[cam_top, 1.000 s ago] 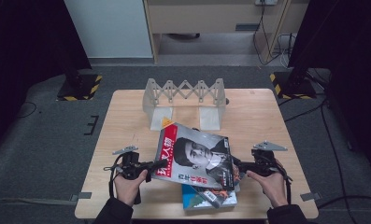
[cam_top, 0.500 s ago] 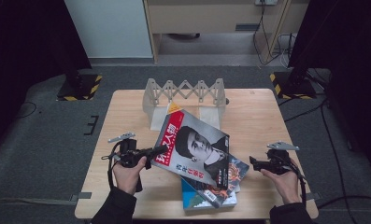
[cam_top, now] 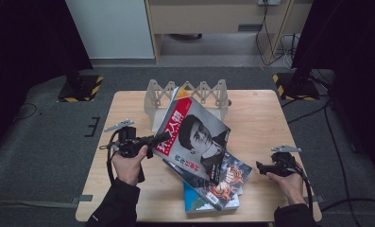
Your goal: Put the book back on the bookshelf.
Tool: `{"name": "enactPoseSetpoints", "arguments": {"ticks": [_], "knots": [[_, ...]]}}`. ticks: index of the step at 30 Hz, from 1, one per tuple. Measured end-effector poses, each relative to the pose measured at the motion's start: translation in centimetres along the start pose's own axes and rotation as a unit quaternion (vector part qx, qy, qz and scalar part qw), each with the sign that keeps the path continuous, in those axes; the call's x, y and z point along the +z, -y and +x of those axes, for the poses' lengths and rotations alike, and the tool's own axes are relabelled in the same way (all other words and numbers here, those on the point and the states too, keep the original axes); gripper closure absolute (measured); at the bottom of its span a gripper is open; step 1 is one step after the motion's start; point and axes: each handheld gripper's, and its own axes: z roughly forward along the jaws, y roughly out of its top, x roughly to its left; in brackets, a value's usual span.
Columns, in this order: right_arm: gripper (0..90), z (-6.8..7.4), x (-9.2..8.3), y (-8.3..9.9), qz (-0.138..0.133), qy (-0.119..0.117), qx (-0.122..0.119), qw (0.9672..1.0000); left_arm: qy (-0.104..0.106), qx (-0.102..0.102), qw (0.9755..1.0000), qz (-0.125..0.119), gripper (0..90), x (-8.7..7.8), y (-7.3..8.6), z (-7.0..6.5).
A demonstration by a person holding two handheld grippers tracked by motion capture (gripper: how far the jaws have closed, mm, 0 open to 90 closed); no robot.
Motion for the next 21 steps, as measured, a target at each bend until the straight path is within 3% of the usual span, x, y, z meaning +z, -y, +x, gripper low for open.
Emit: {"name": "enactPoseSetpoints", "arguments": {"ticks": [11, 21], "knots": [[8.3, -0.2, 1.1, 0.5, 0.028, -0.002, -0.003, 0.9996, -0.017, 0.025, 0.9988, -0.038, 86.1, -1.7, -3.5, -1.3], [3.5, -0.2, 1.4, 1.1, -0.001, -0.006, -0.002, 1.0, -0.048, 0.042, 0.9957, -0.067, 86.1, -4.6, -5.8, -1.2]]}}
